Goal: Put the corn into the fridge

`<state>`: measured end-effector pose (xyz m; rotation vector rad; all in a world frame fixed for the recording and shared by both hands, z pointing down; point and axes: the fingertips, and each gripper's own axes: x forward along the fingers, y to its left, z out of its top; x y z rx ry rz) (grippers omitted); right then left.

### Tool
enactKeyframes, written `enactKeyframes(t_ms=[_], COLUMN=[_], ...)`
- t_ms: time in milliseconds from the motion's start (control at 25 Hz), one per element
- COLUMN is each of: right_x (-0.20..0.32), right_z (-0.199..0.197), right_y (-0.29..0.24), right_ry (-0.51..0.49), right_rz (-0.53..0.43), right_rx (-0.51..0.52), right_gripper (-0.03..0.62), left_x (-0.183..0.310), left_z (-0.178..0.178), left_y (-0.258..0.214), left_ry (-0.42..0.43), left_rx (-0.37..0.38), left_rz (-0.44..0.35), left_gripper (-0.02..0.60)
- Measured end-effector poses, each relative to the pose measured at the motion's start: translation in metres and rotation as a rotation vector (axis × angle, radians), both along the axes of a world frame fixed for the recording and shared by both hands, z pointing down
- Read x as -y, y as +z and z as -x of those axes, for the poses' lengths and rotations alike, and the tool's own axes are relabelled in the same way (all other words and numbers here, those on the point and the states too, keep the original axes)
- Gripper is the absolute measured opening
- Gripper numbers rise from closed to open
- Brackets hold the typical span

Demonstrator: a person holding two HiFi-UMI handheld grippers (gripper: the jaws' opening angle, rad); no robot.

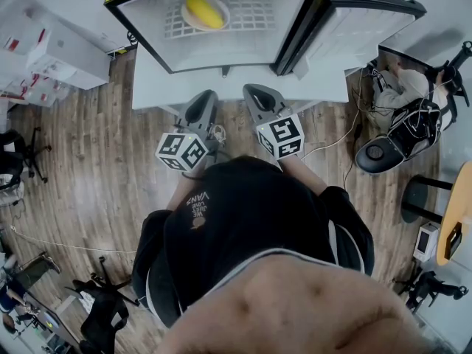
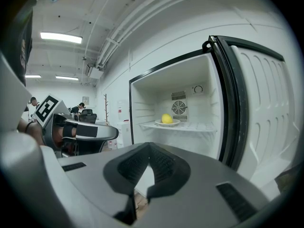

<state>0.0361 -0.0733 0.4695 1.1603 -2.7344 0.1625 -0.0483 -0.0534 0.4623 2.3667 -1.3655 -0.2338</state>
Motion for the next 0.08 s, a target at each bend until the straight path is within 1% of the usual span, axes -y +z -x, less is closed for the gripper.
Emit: enactKeyframes(t_ms=[80], right_x=[-0.0001], right_z=[0.0001], right_y=[-0.0001], right_ry=[0.0], right_rz=[0.001], right_rx=[0.0], right_gripper=[0.012], left_x=[-0.0002], left_z=[-0.0005], left_y=[0.0], left_ry=[0.002], left_rx=[0.001], left_rz=[0.0], left_gripper=[0.046])
